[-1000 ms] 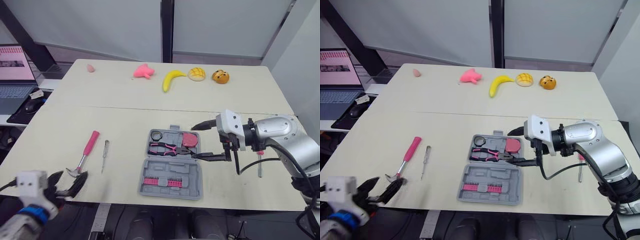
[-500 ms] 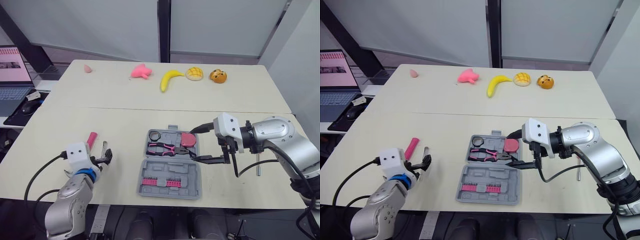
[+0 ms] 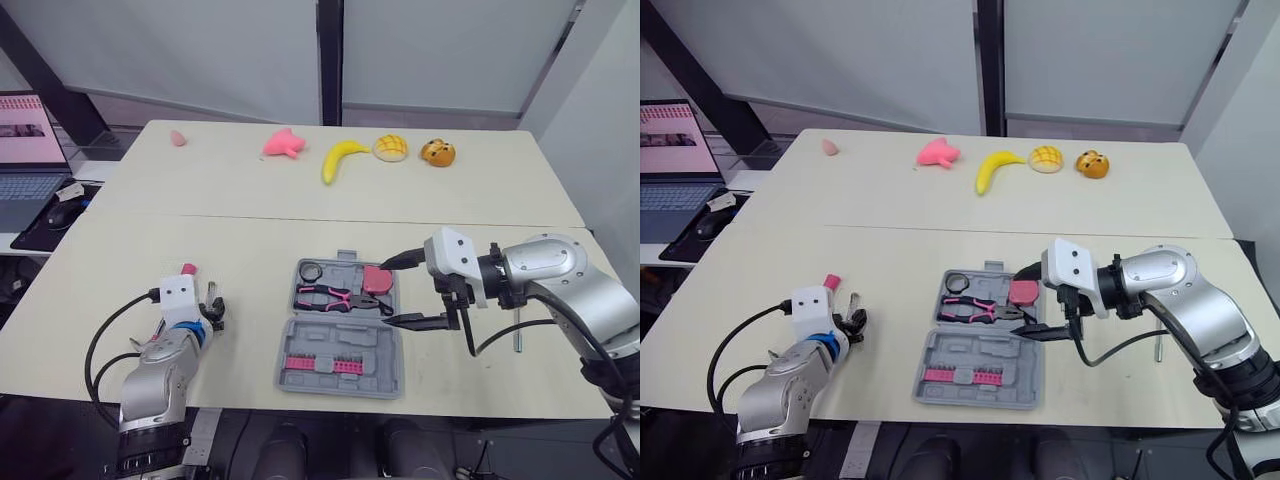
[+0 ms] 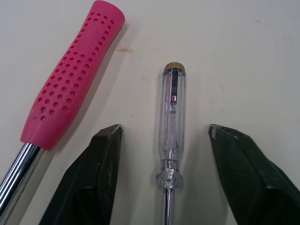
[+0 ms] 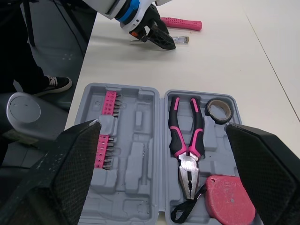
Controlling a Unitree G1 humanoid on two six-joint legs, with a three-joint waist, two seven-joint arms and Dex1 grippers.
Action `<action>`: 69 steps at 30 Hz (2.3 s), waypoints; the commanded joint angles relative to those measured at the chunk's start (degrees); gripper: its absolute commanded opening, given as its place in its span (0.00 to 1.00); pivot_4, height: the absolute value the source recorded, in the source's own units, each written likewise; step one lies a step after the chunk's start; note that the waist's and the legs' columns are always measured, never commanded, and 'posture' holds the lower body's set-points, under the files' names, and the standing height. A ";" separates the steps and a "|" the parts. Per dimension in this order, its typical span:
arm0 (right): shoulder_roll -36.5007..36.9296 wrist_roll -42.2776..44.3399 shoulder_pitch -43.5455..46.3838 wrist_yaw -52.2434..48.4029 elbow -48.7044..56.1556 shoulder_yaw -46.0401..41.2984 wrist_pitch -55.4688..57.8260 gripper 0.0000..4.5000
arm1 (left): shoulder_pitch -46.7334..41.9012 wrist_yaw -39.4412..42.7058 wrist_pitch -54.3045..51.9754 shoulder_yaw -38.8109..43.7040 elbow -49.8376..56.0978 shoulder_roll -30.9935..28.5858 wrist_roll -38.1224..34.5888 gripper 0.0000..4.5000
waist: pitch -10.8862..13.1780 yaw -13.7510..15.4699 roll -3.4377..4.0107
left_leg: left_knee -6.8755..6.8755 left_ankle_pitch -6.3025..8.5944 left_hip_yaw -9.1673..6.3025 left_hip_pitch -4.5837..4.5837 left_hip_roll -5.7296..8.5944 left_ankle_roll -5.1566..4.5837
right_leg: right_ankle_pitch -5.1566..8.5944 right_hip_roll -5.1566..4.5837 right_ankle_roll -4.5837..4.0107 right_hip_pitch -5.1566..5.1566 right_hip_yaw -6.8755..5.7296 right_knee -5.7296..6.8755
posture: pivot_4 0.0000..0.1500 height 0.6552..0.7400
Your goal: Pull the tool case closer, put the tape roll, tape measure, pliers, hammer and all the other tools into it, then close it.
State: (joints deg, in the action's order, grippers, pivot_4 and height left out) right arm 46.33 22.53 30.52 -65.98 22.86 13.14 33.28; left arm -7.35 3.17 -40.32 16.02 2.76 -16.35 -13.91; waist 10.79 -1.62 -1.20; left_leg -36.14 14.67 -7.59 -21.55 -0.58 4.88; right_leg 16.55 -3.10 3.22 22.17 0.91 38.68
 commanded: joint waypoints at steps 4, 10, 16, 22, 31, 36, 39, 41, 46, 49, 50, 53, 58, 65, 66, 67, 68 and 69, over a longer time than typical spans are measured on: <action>1.22 0.38 0.49 -0.10 2.61 -1.45 0.34 1.00 | 0.50 -0.17 0.18 -1.87 -0.55 1.57 0.98 0.13 | -0.01 0.00 0.02 | 0.00 -0.02 0.00 0.01 0.00 0.04 | 0.00 0.00 0.01 -0.01 0.01 0.01 | 1.00 0.96; 1.88 0.48 -0.13 -0.08 2.98 -1.82 0.38 1.00 | 3.31 -1.93 -2.94 -4.14 8.19 5.41 0.79 0.05 | -0.01 0.01 0.02 | 0.00 -0.04 0.01 -0.03 0.02 0.08 | -0.01 -0.04 0.03 -0.01 0.02 -0.02 | 1.00 0.96; 2.14 0.28 -0.36 -0.35 2.66 -1.60 0.15 1.00 | 5.73 -2.73 -7.49 -7.35 16.07 8.56 0.56 0.05 | -0.01 0.10 0.02 | 0.00 -0.06 0.01 -0.04 0.04 0.10 | -0.02 -0.04 0.04 -0.01 0.03 -0.03 | 1.00 0.96; 2.13 0.12 -0.44 -0.44 2.56 -1.32 0.02 1.00 | 7.24 -1.38 -9.06 -8.63 18.12 7.43 1.16 0.05 | -0.01 0.09 0.01 | 0.00 -0.06 -0.02 -0.04 0.03 0.11 | -0.02 -0.03 0.04 0.00 0.00 -0.03 | 1.00 0.96; 2.05 0.23 -0.83 -0.03 3.02 -1.37 0.37 1.00 | 10.97 3.80 -8.41 -9.19 20.19 0.77 1.50 0.05 | -0.01 -0.08 0.02 | 0.02 -0.06 0.00 -0.04 0.03 0.11 | -0.02 -0.02 0.04 0.01 0.01 -0.03 | 1.00 0.96; 2.12 0.22 -1.28 0.01 3.17 -1.40 0.26 1.00 | 11.78 6.95 -7.51 -9.67 20.12 -1.02 0.54 0.05 | -0.01 -0.01 0.02 | 0.01 -0.06 -0.01 -0.05 0.03 0.11 | -0.02 -0.03 0.04 0.01 0.01 -0.04 | 1.00 0.96; 2.11 0.28 -1.38 0.04 3.24 -1.49 0.29 1.00 | 11.85 7.09 -7.32 -9.54 20.12 -0.84 0.71 0.05 | -0.01 -0.01 0.02 | 0.01 -0.06 -0.01 -0.05 0.03 0.11 | -0.02 -0.03 0.04 0.01 0.01 -0.04 | 1.00 0.96; 2.14 0.25 -1.44 0.07 3.30 -1.50 0.25 1.00 | 11.79 7.33 -6.86 -9.74 20.11 -0.95 0.86 0.05 | -0.01 -0.01 0.02 | 0.01 -0.06 -0.01 -0.05 0.03 0.11 | -0.02 -0.03 0.04 0.01 0.01 -0.04 | 1.00 0.96; 2.10 0.29 -1.60 0.25 3.57 -1.49 0.45 1.00 | 11.57 8.53 -6.11 -10.93 19.76 -1.39 1.27 0.05 | -0.01 -0.01 0.02 | 0.01 -0.06 -0.01 -0.06 0.03 0.11 | -0.02 -0.03 0.04 0.01 0.01 -0.04 | 1.00 0.96; 2.11 0.30 -1.61 0.33 3.69 -1.48 0.58 1.00 | 11.47 8.89 -5.77 -11.41 19.16 -1.78 1.58 0.05 | -0.01 -0.01 0.02 | 0.02 -0.06 -0.02 -0.06 0.03 0.11 | -0.02 -0.03 0.04 0.02 0.00 -0.04 | 1.00 0.96; 2.12 0.30 -1.61 0.35 3.75 -1.47 0.65 1.00 | 11.43 8.95 -5.60 -11.45 18.86 -1.87 1.78 0.05 | -0.01 -0.02 0.02 | 0.02 -0.06 -0.01 -0.06 0.03 0.11 | -0.02 -0.03 0.04 0.02 0.00 -0.04 | 1.00 0.96; 2.20 0.27 -1.62 0.34 3.84 -1.45 0.82 1.00 | 11.35 8.78 -4.88 -11.11 17.93 -1.81 2.24 0.05 | -0.01 -0.01 0.02 | 0.02 -0.06 -0.01 -0.05 0.03 0.11 | -0.02 -0.03 0.04 0.02 0.01 -0.04 | 1.00 0.96; 2.28 0.23 -1.60 0.36 3.84 -1.47 0.95 1.00 | 11.76 7.72 -4.10 -9.45 17.82 -0.79 1.76 0.05 | -0.01 -0.02 0.02 | 0.02 -0.06 -0.01 -0.05 0.03 0.11 | -0.02 -0.03 0.04 0.02 0.01 -0.04 | 1.00 0.96; 2.18 0.49 -1.84 0.46 3.97 -1.78 0.85 1.00 | 14.54 7.84 -4.55 -6.36 23.69 -0.09 -0.41 0.61 | -0.01 -0.10 0.02 | 0.02 -0.06 0.00 -0.05 0.02 0.11 | -0.02 -0.03 0.04 0.03 0.02 -0.05 | 1.00 0.96; 2.12 0.64 -1.96 0.52 4.05 -1.94 0.83 1.00 | 15.10 7.77 -4.74 -5.22 25.25 0.44 -1.35 0.68 | -0.01 -0.05 0.02 | 0.02 -0.06 0.00 -0.06 0.02 0.11 | -0.02 -0.03 0.04 0.03 0.02 -0.06 | 1.00 0.96; 2.02 0.91 -2.11 0.64 4.14 -2.22 0.89 1.00 | 15.99 8.18 -4.77 -4.20 27.25 0.34 -2.13 0.74 | 0.00 -0.02 0.01 | 0.02 -0.06 -0.01 -0.07 0.02 0.11 | -0.02 -0.03 0.04 0.03 0.02 -0.06 | 1.00 0.96; 1.94 1.17 -2.27 0.79 4.26 -2.47 1.00 1.00 | 17.02 8.84 -4.78 -3.54 29.06 -0.35 -2.46 0.74 | 0.00 0.00 0.00 | 0.02 -0.06 -0.03 -0.10 0.02 0.11 | -0.02 -0.03 0.04 0.05 -0.01 -0.06 | 1.00 0.96; 1.89 1.38 -2.46 0.90 4.40 -2.72 1.00 1.00 | 18.02 9.86 -4.93 -2.14 30.72 -0.63 -3.90 0.74 | 0.00 0.00 0.01 | 0.02 -0.06 -0.03 -0.10 0.02 0.11 | -0.02 -0.03 0.04 0.04 -0.01 -0.06 | 1.00 0.96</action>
State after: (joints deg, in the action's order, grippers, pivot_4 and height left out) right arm 47.97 22.93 28.06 -65.58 24.90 12.57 34.35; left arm 9.82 12.00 -45.78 11.59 29.04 -16.25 -15.99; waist 10.79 -1.62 -1.19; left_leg -36.12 14.61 -7.62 -21.65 -0.56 4.99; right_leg 16.54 -3.13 3.26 22.21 0.91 38.62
